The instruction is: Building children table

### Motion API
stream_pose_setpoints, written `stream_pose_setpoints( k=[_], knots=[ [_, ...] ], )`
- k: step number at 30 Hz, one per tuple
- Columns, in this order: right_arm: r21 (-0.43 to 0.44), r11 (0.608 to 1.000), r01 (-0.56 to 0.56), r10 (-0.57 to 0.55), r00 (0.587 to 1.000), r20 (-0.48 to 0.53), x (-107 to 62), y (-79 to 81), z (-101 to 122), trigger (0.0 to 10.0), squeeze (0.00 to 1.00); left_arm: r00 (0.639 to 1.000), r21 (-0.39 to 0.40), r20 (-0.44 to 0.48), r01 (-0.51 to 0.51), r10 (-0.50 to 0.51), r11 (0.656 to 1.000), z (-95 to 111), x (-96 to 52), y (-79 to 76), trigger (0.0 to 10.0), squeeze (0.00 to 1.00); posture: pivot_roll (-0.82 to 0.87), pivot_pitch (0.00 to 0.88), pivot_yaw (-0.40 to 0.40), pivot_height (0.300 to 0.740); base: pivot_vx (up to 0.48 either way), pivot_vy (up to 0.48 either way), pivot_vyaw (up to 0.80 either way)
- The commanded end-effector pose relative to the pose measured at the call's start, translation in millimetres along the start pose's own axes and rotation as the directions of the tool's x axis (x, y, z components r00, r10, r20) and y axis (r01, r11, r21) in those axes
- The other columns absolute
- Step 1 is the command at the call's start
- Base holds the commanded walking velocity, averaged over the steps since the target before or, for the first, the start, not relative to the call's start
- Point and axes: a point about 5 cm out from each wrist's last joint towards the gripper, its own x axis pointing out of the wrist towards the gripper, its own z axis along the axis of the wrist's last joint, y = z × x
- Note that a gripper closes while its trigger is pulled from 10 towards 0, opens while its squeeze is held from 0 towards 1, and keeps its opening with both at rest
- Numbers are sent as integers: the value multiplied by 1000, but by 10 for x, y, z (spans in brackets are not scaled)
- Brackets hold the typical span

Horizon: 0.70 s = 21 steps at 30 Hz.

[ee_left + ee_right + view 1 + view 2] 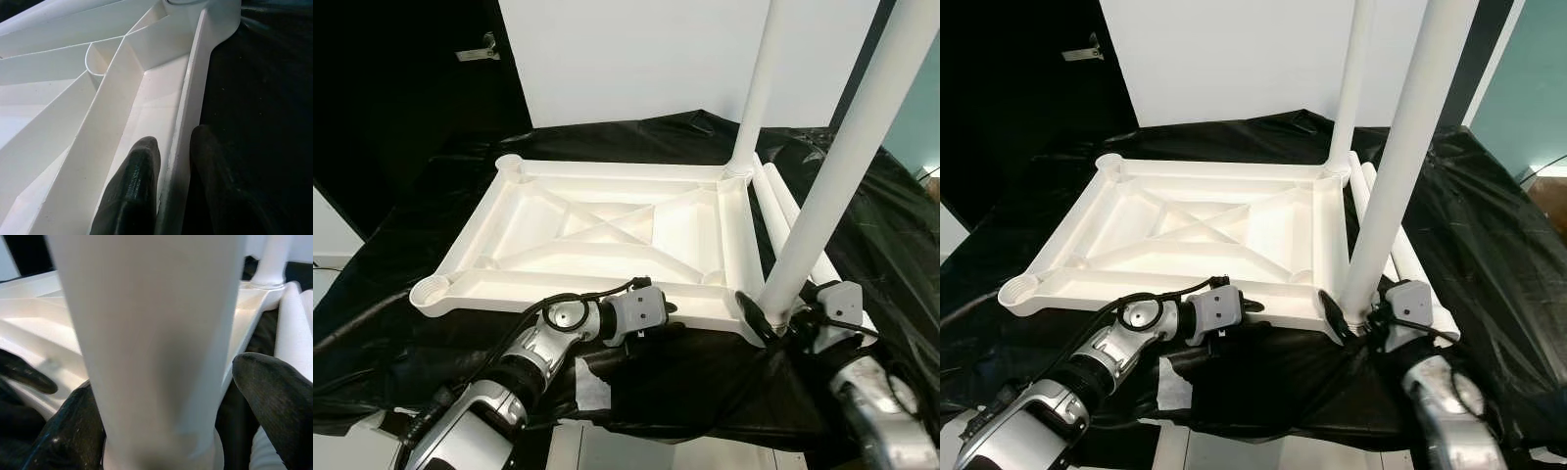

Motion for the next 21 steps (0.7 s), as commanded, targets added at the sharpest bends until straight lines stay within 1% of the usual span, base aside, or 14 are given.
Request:
stream_pose_setpoints(
  k=[1, 2, 4, 5, 6, 7, 8, 12, 13, 14, 15, 17, 21],
  knots=[
    [3, 1000, 0, 0, 999, -41, -65, -135, -42, 10000, 0, 944, -119, -152, 276, -292, 954, -381, 41, -502, 10000, 0, -155, 19, -8, 740, 0, 0, 0],
    [3, 1000, 0, 0, 999, -41, -65, -135, -42, 10000, 0, 944, -119, -152, 276, -292, 954, -381, 41, -502, 10000, 0, -155, 19, -8, 740, 0, 0, 0],
    [9, 997, -72, 73, 996, -51, -73, -176, -16, 10000, 0, 944, -116, -156, 276, -292, 954, -383, 45, -504, 10000, 0, -155, 17, -11, 740, 0, 0, 0],
    [9, 997, -72, 73, 996, -51, -73, -176, -16, 10000, 0, 944, -116, -156, 276, -292, 954, -383, 45, -504, 10000, 0, -155, 17, -11, 740, 0, 0, 0],
    [6, 992, -127, 127, 990, -59, -67, -214, 4, 10000, 0, 943, -116, -158, 278, -294, 953, -388, 49, -518, 10000, 0, -152, 10, -18, 740, 0, 0, 0],
    [6, 992, -127, 127, 990, -59, -67, -214, 4, 10000, 0, 943, -116, -158, 278, -294, 953, -388, 49, -518, 10000, 0, -152, 10, -18, 740, 0, 0, 0],
    [-9, 983, -181, 180, 981, -70, -55, -258, 22, 10000, 0, 941, -117, -159, 282, -299, 952, -397, 53, -540, 10000, 0, -151, 8, -20, 740, 0, 0, 0],
    [-10, 976, -217, 216, 973, -78, -47, -272, 27, 10000, 0, 940, -117, -160, 285, -301, 951, -402, 56, -554, 10000, 0, -148, 4, -23, 740, 0, 0, 0],
    [-4, 966, -259, 258, 963, -80, -42, -280, 34, 7922, 0, 939, -118, -160, 286, -303, 951, -405, 56, -564, 10000, 0, -146, 1, -24, 740, 0, 0, 0],
    [-4, 966, -259, 258, 963, -80, -42, -280, 34, 7922, 0, 939, -118, -160, 286, -303, 951, -405, 56, -564, 10000, 0, -146, 1, -24, 740, 0, 0, 0],
    [3, 962, -271, 271, 959, -79, -40, -289, 36, 0, 0, 939, -117, -161, 287, -303, 951, -406, 56, -565, 10000, 0, -144, 0, -27, 740, 0, 0, 0],
    [47, 958, -284, 287, 955, -80, -43, -305, 24, 0, 0, 939, -116, -165, 286, -302, 951, -411, 49, -561, 10000, 0, -142, 0, -28, 740, 0, 0, 0],
    [73, 946, -315, 321, 943, -89, -71, -301, 6, 0, 0, 937, -113, -169, 291, -307, 950, -417, 34, -561, 10000, 0, -145, 0, -21, 740, 0, 0, 0]
  ],
)
